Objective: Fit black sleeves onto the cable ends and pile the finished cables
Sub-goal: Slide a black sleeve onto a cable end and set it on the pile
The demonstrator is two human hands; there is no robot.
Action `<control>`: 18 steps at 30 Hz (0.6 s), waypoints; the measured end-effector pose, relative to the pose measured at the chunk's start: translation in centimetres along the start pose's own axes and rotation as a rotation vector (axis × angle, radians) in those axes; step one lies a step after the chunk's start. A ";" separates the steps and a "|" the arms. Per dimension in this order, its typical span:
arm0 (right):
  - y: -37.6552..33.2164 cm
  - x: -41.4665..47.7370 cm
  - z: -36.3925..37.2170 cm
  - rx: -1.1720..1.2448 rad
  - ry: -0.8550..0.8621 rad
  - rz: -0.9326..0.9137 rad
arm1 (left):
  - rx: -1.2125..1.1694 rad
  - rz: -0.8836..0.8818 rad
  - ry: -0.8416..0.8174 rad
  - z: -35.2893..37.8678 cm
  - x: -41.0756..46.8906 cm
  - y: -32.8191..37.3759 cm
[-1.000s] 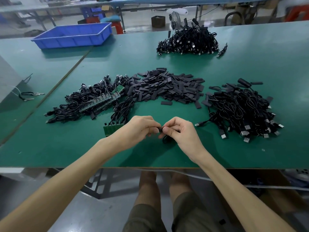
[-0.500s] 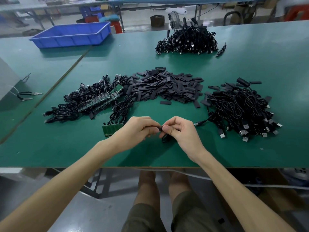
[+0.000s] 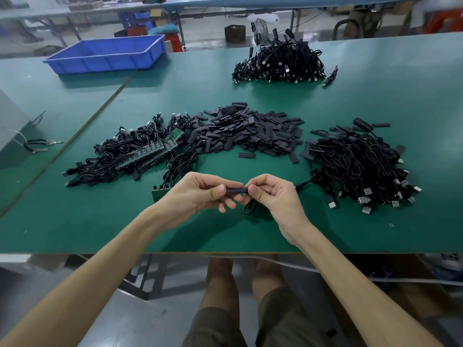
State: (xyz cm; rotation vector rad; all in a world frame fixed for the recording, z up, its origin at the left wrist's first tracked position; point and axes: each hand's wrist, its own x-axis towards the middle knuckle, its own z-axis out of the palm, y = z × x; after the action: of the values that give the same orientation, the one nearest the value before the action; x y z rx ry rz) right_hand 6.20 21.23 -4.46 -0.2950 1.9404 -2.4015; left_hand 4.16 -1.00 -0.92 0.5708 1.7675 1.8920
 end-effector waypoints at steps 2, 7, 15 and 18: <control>0.0 0.0 0.0 0.009 0.002 -0.003 | -0.020 0.004 0.014 0.1 0.1 -0.1; 0.1 0.0 0.1 0.004 0.005 -0.002 | -0.016 -0.003 0.049 0.0 0.0 0.0; 0.0 -0.1 0.1 0.005 -0.006 0.010 | 0.043 -0.035 -0.037 -0.1 -0.5 1.5; 0.0 -0.1 0.1 -0.018 -0.005 0.009 | 0.078 -0.094 -0.059 -0.1 -0.6 2.5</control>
State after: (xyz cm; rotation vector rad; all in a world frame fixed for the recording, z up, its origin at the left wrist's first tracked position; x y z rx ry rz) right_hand 6.31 21.11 -4.48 -0.2918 1.9575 -2.3767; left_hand 4.39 -1.55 1.56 0.5553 1.8044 1.7325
